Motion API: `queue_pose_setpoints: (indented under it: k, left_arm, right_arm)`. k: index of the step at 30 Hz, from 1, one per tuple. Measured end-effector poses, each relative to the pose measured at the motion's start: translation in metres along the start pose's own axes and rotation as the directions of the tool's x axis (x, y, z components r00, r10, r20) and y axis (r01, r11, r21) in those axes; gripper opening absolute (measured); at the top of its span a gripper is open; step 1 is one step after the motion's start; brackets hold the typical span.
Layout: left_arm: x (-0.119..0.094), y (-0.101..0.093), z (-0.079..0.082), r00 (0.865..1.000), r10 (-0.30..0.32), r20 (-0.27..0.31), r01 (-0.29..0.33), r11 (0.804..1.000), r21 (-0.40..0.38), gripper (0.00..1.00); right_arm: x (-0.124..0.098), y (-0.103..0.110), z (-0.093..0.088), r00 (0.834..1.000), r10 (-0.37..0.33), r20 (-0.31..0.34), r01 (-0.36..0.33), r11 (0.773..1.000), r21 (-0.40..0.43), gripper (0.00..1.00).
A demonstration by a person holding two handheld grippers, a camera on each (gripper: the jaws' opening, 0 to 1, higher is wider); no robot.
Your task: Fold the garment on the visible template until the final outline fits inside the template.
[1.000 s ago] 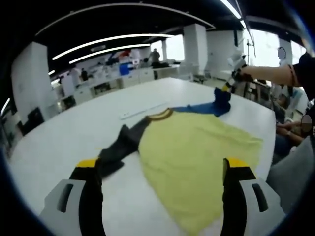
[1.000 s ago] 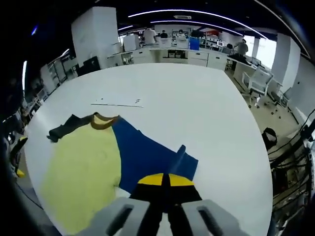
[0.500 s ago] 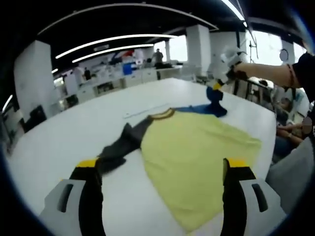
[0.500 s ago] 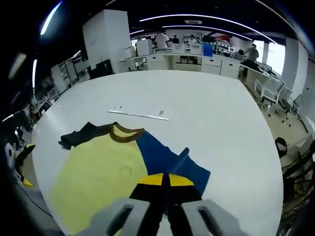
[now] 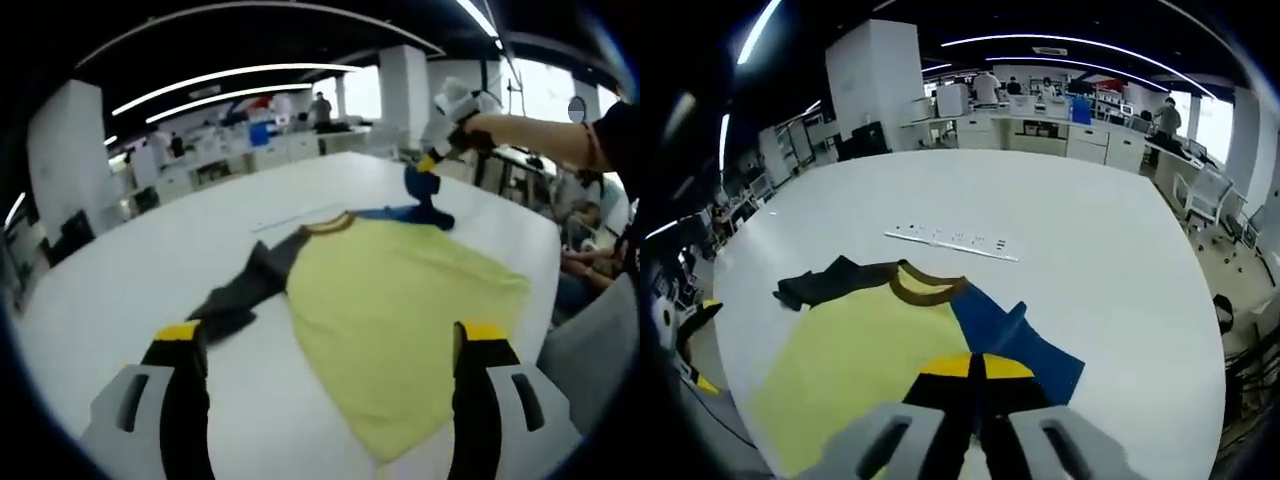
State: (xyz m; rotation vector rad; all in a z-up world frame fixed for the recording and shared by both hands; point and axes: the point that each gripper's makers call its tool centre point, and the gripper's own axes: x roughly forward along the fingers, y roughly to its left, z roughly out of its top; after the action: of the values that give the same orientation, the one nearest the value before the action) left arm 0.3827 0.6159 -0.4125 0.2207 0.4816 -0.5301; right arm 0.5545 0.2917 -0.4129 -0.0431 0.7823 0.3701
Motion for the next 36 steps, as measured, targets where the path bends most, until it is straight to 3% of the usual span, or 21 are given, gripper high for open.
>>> queue_pose_setpoints:
  k: [13,36]
  left_arm:
    - [0.000,-0.005,-0.004,1.000,-0.011,-0.005,0.011,1.000,-0.019,0.99]
    - [-0.004,-0.007,-0.009,1.000,-0.018,-0.003,0.018,0.999,-0.035,0.99]
  right_arm:
    - [0.013,0.032,0.015,0.999,0.050,0.002,-0.050,0.998,-0.030,0.00]
    - [0.035,0.122,0.033,0.987,0.157,0.027,-0.156,0.987,-0.024,0.00]
